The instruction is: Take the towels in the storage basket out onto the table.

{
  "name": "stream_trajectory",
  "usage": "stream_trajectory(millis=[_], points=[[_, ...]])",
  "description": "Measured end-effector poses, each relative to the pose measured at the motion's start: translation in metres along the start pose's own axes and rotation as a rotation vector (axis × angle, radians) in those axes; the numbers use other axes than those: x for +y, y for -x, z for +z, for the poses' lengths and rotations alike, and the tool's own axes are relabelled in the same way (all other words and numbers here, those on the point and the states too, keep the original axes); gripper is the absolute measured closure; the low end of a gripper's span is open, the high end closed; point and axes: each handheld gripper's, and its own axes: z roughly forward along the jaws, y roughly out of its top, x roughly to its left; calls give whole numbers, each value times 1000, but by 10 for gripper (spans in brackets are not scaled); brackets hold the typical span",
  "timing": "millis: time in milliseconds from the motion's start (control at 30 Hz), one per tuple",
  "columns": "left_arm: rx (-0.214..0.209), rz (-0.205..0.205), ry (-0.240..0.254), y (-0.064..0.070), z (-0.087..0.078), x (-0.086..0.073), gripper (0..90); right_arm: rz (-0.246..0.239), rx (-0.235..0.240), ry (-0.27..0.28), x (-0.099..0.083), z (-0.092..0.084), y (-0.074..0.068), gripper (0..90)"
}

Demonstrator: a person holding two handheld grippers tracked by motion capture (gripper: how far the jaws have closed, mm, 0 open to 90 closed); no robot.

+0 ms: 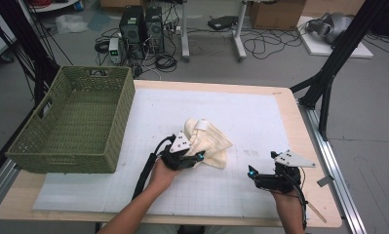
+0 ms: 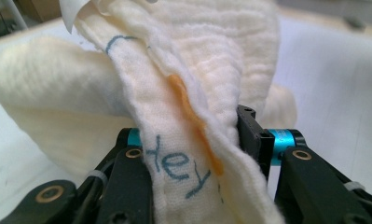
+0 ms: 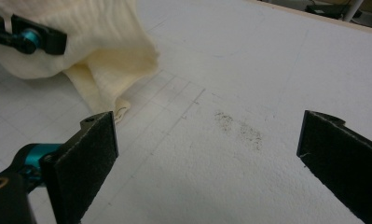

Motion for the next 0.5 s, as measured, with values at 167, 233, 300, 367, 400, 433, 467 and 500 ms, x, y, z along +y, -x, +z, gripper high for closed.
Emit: stream_trajectory(millis=[167, 233, 300, 367, 400, 433, 467, 500], points=[[16, -7, -39, 1, -6, -11, 631, -3, -4, -4, 0, 0, 0, 42], [21, -2, -59, 1, -11, -11, 598, -7, -6, -5, 0, 0, 0, 42], [21, -10, -67, 0, -14, -13, 518, -5, -6, -5, 0, 0, 0, 42], [26, -23, -89, -4, -24, -17, 449, -7, -6, -4, -1, 0, 0, 42], [25, -35, -83, -6, -29, -19, 414, -5, -6, -4, -1, -1, 0, 42], [25, -35, -83, -6, -29, -19, 377, -2, -6, -4, -1, -1, 0, 42], [39, -55, -51, -9, -40, -22, 343, 1, -6, -5, -1, -1, 0, 42], [45, -65, -37, -12, -46, -23, 320, -4, -8, -2, -1, -1, 1, 42]])
